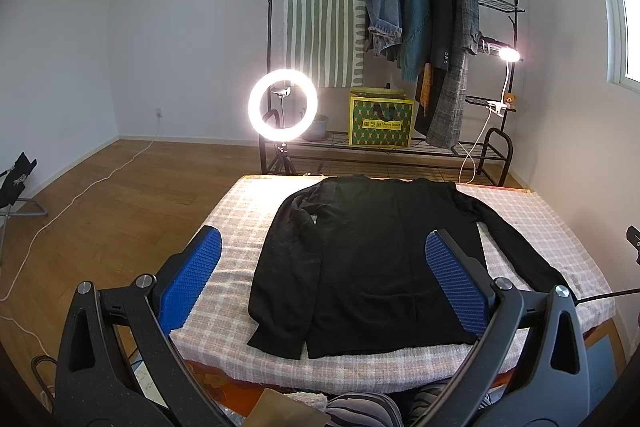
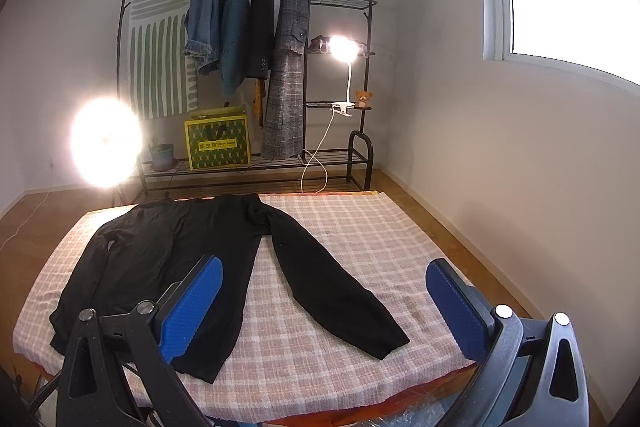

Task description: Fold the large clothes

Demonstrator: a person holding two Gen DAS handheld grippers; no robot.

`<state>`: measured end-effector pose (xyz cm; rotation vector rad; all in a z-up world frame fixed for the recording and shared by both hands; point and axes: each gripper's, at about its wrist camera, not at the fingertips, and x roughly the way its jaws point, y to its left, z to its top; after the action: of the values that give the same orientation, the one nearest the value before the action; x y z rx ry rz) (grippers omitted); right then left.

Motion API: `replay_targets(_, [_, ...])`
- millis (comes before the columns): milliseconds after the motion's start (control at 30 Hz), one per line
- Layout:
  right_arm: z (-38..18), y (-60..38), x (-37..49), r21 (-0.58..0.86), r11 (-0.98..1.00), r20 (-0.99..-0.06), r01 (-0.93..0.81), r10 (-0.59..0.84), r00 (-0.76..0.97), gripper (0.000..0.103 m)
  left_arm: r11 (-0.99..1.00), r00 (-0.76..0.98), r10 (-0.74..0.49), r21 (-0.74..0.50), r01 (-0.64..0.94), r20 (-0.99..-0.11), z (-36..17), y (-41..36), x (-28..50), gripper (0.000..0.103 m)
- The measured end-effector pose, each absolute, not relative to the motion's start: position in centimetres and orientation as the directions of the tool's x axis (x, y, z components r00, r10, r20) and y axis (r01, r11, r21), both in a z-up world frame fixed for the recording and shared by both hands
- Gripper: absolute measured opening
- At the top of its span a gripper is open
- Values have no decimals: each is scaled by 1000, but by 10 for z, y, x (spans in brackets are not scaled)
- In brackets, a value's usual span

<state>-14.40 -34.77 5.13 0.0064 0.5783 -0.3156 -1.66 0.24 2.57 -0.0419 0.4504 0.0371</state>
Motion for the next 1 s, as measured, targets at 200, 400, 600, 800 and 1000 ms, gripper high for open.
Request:
replay_targets(200, [51, -347, -143, -82, 952, -539, 296, -292, 790, 103, 998, 900, 27, -31, -45, -435, 24, 2, -17, 103])
replay_targets(400, [50, -347, -142, -83, 952, -542, 295, -292, 788, 103, 999, 899, 27, -31, -45, -437, 21, 2, -17, 103])
replay_targets(600, [47, -347, -139, -82, 952, -546, 293, -289, 786, 103, 999, 896, 28, -24, -43, -443, 15, 3, -16, 103])
replay_targets(800, [42, -343, -133, -69, 963, -555, 261, -254, 792, 103, 998, 884, 49, -16, -64, -466, 1, 13, -8, 103])
replay_targets(1000, [43, -331, -121, -31, 985, -565, 168, -156, 810, 103, 991, 861, 56, -73, -108, -505, -13, 52, -5, 103])
